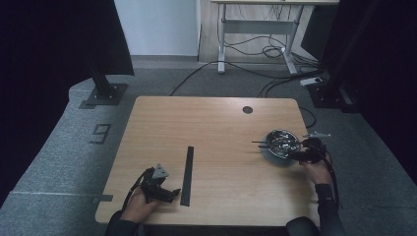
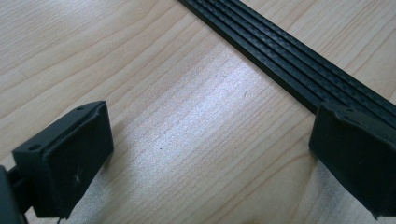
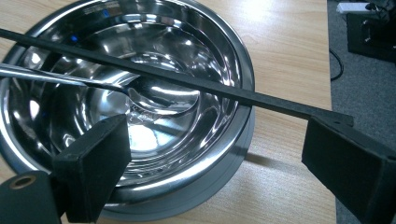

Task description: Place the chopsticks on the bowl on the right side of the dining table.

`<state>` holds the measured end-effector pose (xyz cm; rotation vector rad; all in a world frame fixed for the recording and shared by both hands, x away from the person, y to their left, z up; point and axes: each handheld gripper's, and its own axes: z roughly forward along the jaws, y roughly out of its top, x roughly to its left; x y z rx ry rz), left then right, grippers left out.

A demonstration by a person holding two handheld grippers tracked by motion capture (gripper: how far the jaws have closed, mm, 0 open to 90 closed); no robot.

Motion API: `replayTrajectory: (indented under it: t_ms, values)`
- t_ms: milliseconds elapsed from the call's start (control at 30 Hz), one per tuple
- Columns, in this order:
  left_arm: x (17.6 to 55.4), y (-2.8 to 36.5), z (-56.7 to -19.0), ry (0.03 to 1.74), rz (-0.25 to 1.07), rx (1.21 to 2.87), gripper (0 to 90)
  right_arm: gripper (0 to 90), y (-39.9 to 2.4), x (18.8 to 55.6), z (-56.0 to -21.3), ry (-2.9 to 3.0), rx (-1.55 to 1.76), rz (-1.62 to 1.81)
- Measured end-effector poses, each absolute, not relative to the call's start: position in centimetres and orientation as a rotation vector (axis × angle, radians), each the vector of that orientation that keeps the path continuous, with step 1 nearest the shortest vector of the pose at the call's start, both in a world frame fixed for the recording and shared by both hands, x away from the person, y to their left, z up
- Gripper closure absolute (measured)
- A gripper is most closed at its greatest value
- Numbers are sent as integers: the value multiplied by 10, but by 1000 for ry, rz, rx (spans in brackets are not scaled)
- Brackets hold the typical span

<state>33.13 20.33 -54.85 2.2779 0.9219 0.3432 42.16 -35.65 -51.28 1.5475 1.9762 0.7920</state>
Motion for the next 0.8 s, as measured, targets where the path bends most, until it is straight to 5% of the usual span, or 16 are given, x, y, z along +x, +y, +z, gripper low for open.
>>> replayTrajectory:
  t_ms: [800]
  values:
    - [331,203,-548,925,345,2277,0,6,-355,367,-499,2039,1407,884]
